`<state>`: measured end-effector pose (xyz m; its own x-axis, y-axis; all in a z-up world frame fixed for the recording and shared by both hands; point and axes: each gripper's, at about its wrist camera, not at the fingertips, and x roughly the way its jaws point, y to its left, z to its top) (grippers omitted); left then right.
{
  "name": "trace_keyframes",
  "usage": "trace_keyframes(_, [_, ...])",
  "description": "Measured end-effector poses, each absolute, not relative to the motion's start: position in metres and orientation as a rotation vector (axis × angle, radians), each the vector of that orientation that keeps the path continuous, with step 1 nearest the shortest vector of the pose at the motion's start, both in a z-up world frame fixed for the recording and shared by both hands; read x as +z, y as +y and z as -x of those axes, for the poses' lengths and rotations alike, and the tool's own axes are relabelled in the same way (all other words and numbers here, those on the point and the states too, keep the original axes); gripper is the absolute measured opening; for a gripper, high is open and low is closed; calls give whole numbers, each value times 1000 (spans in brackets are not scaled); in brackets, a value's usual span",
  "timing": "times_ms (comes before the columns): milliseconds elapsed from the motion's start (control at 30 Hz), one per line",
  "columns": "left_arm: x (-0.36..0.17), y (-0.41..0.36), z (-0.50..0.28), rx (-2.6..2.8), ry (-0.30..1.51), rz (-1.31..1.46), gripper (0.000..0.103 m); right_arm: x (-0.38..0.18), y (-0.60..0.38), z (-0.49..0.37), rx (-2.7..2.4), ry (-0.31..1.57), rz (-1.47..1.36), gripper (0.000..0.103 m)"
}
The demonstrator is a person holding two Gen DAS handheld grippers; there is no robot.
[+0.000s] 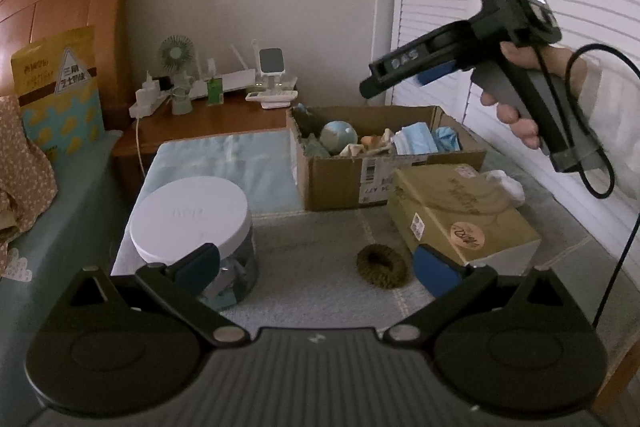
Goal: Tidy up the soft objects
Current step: 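Move the left tool to the brown fuzzy ring while the right tool approaches the white cloth bundle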
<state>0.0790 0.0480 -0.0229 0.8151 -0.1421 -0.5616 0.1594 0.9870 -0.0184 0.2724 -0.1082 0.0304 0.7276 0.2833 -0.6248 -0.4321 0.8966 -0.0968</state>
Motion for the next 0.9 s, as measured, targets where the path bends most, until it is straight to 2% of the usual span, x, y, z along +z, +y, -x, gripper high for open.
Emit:
trace_keyframes(33, [-23,48,-79,-162,597,-29,102,31,-111,-271,400,639,229,103])
trace_keyframes(667, [-27,46,-73,-234,609,8,102,43,-157,-159,336,611,174,103])
trace_keyframes(900, [-33,52,-80,-255,646,33,102,29,-181,-112,243,603,155,103])
